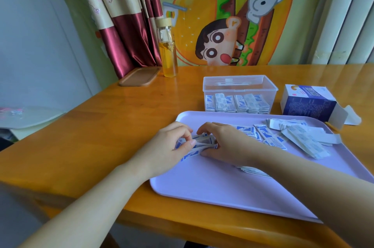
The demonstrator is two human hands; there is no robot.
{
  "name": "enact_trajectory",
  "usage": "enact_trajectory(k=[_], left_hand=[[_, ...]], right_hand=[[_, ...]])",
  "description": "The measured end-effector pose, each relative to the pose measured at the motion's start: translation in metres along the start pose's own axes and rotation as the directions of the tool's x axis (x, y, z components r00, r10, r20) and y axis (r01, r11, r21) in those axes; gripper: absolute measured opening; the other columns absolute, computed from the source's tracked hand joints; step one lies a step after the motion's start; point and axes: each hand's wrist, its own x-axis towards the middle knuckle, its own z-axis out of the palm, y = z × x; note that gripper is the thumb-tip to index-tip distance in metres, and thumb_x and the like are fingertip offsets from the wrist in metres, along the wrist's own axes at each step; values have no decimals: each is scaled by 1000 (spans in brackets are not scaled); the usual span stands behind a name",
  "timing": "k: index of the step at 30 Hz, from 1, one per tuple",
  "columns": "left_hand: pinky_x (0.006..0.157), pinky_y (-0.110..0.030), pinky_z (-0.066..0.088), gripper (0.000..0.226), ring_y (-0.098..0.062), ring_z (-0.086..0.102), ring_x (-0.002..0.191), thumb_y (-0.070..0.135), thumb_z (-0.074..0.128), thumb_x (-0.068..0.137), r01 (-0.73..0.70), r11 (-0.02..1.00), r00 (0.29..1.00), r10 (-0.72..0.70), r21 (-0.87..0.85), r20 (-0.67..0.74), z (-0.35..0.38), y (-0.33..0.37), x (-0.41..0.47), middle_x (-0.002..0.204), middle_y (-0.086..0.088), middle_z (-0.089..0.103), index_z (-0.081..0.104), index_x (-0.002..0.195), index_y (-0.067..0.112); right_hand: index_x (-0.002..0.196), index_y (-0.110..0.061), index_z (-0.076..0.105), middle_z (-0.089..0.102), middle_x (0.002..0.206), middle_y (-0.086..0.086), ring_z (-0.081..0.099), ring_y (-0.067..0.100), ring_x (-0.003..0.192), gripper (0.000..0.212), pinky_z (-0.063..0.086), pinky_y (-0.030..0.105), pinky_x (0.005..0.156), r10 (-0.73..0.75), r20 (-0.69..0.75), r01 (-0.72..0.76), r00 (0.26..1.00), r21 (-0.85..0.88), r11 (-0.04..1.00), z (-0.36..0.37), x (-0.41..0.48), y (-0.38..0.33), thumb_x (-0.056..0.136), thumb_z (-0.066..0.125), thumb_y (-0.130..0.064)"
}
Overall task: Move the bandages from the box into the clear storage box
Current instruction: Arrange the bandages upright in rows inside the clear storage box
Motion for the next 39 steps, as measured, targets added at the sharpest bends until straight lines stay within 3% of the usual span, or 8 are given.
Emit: enact_trajectory(k=[4, 11, 15, 20, 28, 32, 35, 39], left_hand=[[83, 2, 27, 14, 10, 44, 106, 33, 55, 93, -28, 996, 998, 23, 81, 57, -3, -1, 2, 122, 15, 51, 63, 85, 25], [84, -29, 44, 22, -9, 54, 95, 39, 51, 93, -25, 991, 992, 8, 130, 128, -2, 4, 4, 112, 13, 53, 65, 94, 22], [82, -28, 45, 30, -5, 52, 95, 46, 53, 90, 25, 991, 988, -44, 129, 151, -1, 6, -3, 115, 19, 50, 44, 115, 33], [86, -19, 39, 68, -4, 47, 100, 20, 49, 94, 31, 995, 989, -44, 95, 141, 8, 6, -7, 125, 17, 41, 9, 145, 41], [78, -11, 30, 73, -5, 42, 91, 3, 40, 94, 27, 996, 989, -40, 89, 145, 18, 10, 6, 122, 10, 42, 4, 150, 34], [80, -19, 34, 67, -12, 42, 91, 12, 45, 95, 52, 987, 989, -72, 153, 126, 20, 15, 10, 127, 4, 43, 12, 150, 30], [72, -25, 44, 42, -14, 56, 92, 22, 55, 90, 109, 983, 985, -127, 150, 113, 11, 22, 14, 112, 9, 56, 46, 131, 30], [61, -22, 46, 12, -11, 61, 72, 22, 58, 89, 333, 926, 909, -264, -180, 321, -14, 35, 22, 84, 3, 61, 61, 102, 22]], right_hand=[[128, -24, 44, 53, 122, -1, 48, 12, 83, 48, 43, 26, 76, 7, 11, -7, 1000, 15, 1000, -1, 1, -2, 84, 65, -30], [106, -22, 41, 53, 109, 1, 53, 21, 78, 33, 44, 32, 72, -55, -14, 55, 998, 38, 998, -1, -1, -1, 84, 64, -29], [106, -23, 40, 53, 110, 2, 50, 17, 78, 32, 39, 27, 68, -63, -3, 63, 998, 34, 997, -3, -3, -1, 84, 64, -27], [133, -25, 37, 53, 109, -5, 43, -7, 68, 53, 31, 17, 62, 14, 46, -17, 999, 68, 998, -2, 0, 1, 87, 61, -25], [106, -25, 64, 52, 76, -24, 51, -6, 62, 28, 39, 3, 58, 111, 43, -116, 993, 152, 982, -13, -1, 4, 79, 71, -23], [93, -14, 73, 55, 66, -20, 51, -14, 57, 12, 37, 4, 56, 117, -30, -111, 993, 154, 982, -15, -3, 7, 82, 67, -15], [89, -14, 73, 52, 61, -21, 50, -10, 56, 9, 37, 7, 54, 77, -125, -61, 989, 131, 989, -23, -3, 1, 84, 65, -14], [90, -19, 71, 52, 67, -21, 47, 1, 57, 8, 36, 16, 57, -161, -138, 149, 977, -93, 984, -51, -4, -18, 87, 64, -16]])
